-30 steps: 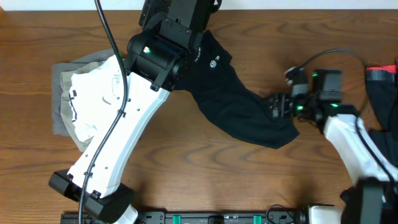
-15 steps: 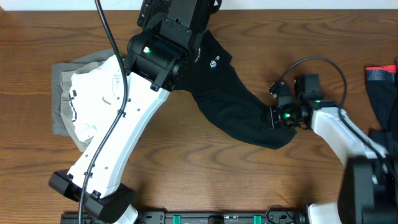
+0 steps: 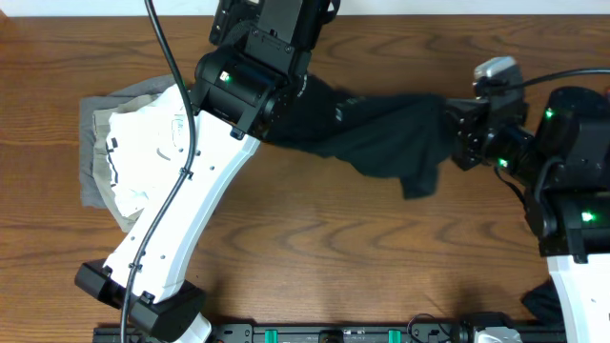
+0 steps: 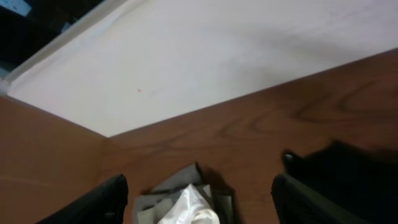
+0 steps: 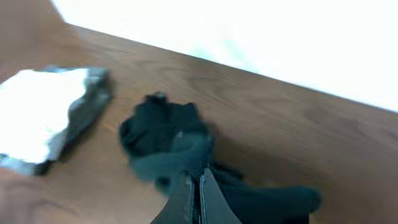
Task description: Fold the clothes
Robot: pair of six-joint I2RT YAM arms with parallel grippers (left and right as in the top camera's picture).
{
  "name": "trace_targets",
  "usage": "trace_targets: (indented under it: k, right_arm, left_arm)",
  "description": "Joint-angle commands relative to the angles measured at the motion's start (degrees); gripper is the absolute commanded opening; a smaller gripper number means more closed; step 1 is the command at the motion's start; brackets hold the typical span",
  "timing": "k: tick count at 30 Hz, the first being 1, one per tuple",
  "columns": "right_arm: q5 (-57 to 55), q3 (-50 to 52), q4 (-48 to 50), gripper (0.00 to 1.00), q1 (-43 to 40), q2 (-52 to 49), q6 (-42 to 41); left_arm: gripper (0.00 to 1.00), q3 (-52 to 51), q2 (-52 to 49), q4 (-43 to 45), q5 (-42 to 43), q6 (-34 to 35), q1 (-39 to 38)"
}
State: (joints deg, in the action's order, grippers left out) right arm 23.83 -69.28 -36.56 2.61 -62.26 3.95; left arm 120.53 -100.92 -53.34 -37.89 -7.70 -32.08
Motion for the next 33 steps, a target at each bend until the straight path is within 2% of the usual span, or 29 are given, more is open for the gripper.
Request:
trace_targets:
  k: [1, 6, 12, 18, 19, 22, 23, 25, 26, 29, 33]
  right_arm:
    - [-9.57, 0.07, -0.81, 0.01, -2.1, -3.48, -2.69]
    - [-17.68, 0.07, 2.34, 0.01, -8.57, -11.76, -8.5]
    - [-18.05, 0.04, 5.88, 0.01, -19.02, -22.6, -16.09]
    - [-17.97, 0.07, 4.59, 0.01, -27.04, -27.76, -18.38]
    - [-17.46, 0.07, 4.44, 0.04, -27.91, -27.89, -18.51]
    - [-16.74, 0.07, 3.37, 0.21, -28.92, -27.74, -18.47]
    - [-16.46, 0.07, 2.56, 0.28, -28.89, -27.74, -18.47]
    - [-14.95, 0.07, 1.2, 0.5, -28.79, -27.74, -18.47]
    - [-13.81, 0.07, 0.57, 0.56, -28.72, -27.76, -18.47]
    - [-11.87, 0.07, -0.52, 0.65, -28.37, -27.76, -18.4]
    - [-11.34, 0.07, -1.53, 0.67, -28.11, -27.76, -18.25]
  left_arm:
    - [0.76, 1.2, 1.16, -1.31, 0.28, 2.73, 0.02]
    - [0.76, 1.07, 0.9, -5.01, 7.89, 4.37, 0.42]
    - [0.76, -2.95, -0.57, -6.84, 18.71, 6.14, 3.54]
    - [0.79, -8.11, -5.88, -6.86, 27.02, 6.08, 6.64]
    - [0.79, -8.83, -7.13, -6.82, 28.59, 6.08, 6.91]
    - [0.79, -9.75, -11.23, -6.86, 33.09, 6.05, 6.99]
    - [0.79, -9.75, -12.94, -6.82, 34.21, 6.05, 6.99]
    - [0.79, -9.75, -16.02, -6.51, 35.85, 6.05, 6.99]
    - [0.79, -9.75, -17.49, -6.38, 36.57, 6.08, 6.99]
    - [0.79, -9.75, -21.88, -5.97, 41.88, 5.81, 6.99]
    - [0.79, -9.75, -25.53, -5.9, 48.06, 4.98, 6.75]
